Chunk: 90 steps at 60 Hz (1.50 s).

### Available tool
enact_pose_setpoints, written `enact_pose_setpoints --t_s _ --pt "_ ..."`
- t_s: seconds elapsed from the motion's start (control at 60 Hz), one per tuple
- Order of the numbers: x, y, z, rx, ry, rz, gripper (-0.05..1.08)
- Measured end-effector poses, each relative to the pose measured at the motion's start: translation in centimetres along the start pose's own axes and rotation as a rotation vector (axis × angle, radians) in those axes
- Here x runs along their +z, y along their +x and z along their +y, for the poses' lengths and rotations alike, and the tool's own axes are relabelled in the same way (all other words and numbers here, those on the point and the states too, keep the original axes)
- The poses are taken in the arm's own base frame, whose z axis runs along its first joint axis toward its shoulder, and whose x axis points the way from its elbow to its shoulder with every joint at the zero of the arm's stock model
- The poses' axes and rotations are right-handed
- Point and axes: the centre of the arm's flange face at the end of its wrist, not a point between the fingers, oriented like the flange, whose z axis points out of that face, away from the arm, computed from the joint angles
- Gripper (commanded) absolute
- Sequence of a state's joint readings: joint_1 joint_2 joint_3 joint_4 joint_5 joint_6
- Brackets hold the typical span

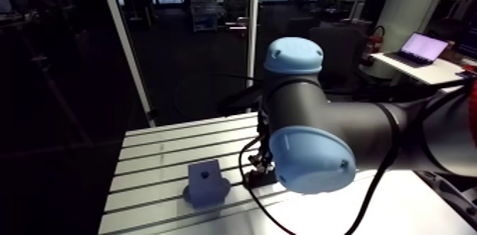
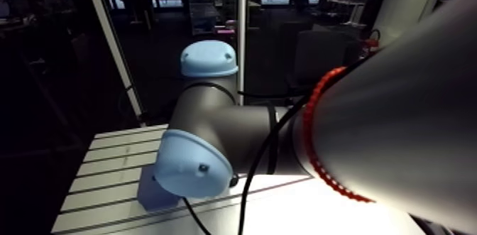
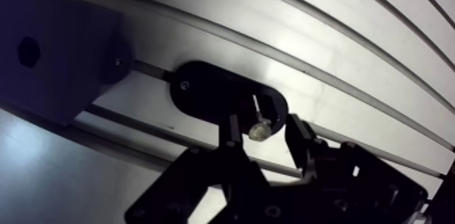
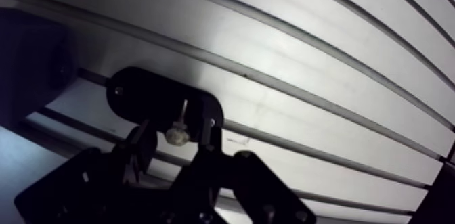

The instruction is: Pick up the M10 bolt and insert it into the hex recess until seated.

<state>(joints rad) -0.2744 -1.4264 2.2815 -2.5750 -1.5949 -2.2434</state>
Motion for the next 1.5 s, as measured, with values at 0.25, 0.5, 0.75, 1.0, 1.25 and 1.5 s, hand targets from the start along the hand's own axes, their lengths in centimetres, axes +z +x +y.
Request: enact_pose_setpoints --t_s 0.25,0.5,0.75,1.0,1.25,1.5 --pt "-0.06 0.02 0.03 0.0 -0.001 0.001 0.58" --pt "-0.01 0.0 0.0 0.0 0.0 0.0 0.62" --pt "0.12 -0.04 0.02 -0.001 -0.002 -0.006 0.65" --pt "0.15 -0.06 0.04 -0.001 -0.003 -0.007 0.69" --pt "0.12 -0.07 0.04 -0.001 -0.003 -0.007 0.72" --pt "-0.05 -0.01 0.08 -0.001 -0.005 -0.004 0.77"
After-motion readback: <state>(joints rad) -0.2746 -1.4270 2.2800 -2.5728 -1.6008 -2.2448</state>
